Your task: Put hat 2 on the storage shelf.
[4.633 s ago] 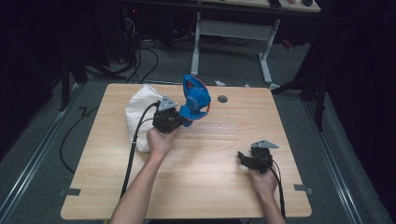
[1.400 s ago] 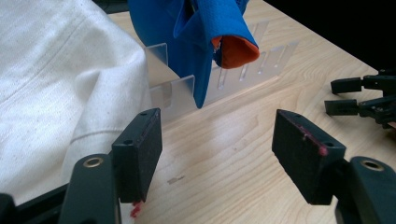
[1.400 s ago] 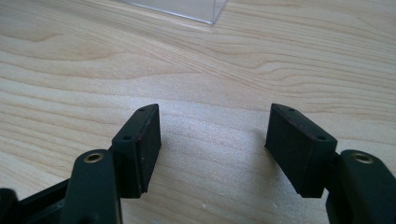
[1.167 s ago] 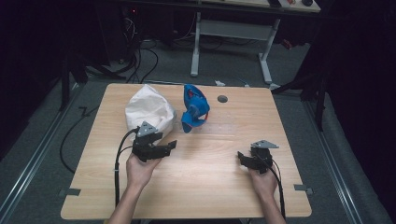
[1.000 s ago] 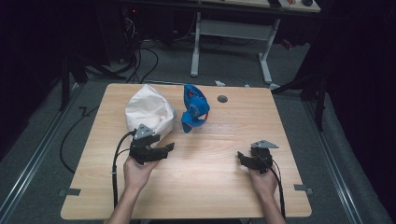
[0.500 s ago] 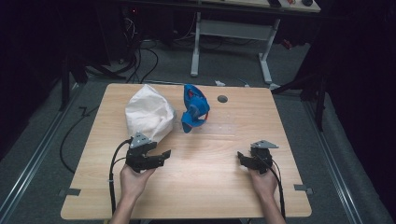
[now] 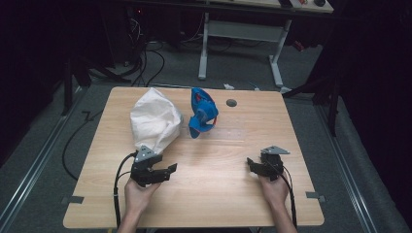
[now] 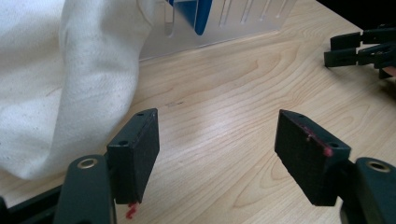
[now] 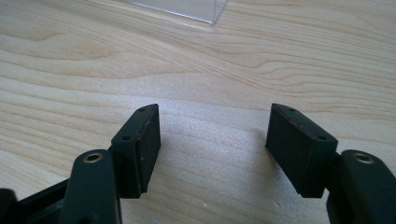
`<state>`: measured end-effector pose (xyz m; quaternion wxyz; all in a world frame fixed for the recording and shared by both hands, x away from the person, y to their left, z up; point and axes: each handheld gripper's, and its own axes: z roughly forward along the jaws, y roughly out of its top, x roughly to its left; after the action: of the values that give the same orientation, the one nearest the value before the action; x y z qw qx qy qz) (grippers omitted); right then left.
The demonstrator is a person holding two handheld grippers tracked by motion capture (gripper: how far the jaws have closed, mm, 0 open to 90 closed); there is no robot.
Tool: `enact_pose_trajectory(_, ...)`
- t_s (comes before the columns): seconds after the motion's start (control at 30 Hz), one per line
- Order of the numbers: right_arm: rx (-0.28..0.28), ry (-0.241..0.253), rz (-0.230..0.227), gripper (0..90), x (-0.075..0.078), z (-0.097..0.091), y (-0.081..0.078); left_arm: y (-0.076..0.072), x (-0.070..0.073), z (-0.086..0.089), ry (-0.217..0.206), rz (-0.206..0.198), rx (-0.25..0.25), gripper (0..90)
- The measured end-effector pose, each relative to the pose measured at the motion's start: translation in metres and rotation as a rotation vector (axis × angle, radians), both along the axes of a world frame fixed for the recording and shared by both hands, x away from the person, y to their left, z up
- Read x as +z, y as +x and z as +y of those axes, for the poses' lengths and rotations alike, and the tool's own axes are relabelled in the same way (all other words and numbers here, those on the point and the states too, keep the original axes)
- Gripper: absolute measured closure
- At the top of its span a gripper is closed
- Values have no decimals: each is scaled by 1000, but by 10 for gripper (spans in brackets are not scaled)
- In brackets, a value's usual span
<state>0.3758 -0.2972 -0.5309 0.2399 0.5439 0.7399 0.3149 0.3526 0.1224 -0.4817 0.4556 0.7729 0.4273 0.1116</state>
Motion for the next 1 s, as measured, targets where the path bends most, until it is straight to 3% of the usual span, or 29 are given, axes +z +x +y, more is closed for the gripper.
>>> enact_pose_trajectory(0.3,0,0,0,354,0,0,0,-2,-13,-3,59,6,0,308)
enact_pose_trajectory(0.63,0,0,0,354,0,0,0,-1,-26,-7,126,-5,39,299)
enact_pose_trajectory(1.0,-1,-2,0,354,0,0,0,1,-38,-7,161,4,56,300)
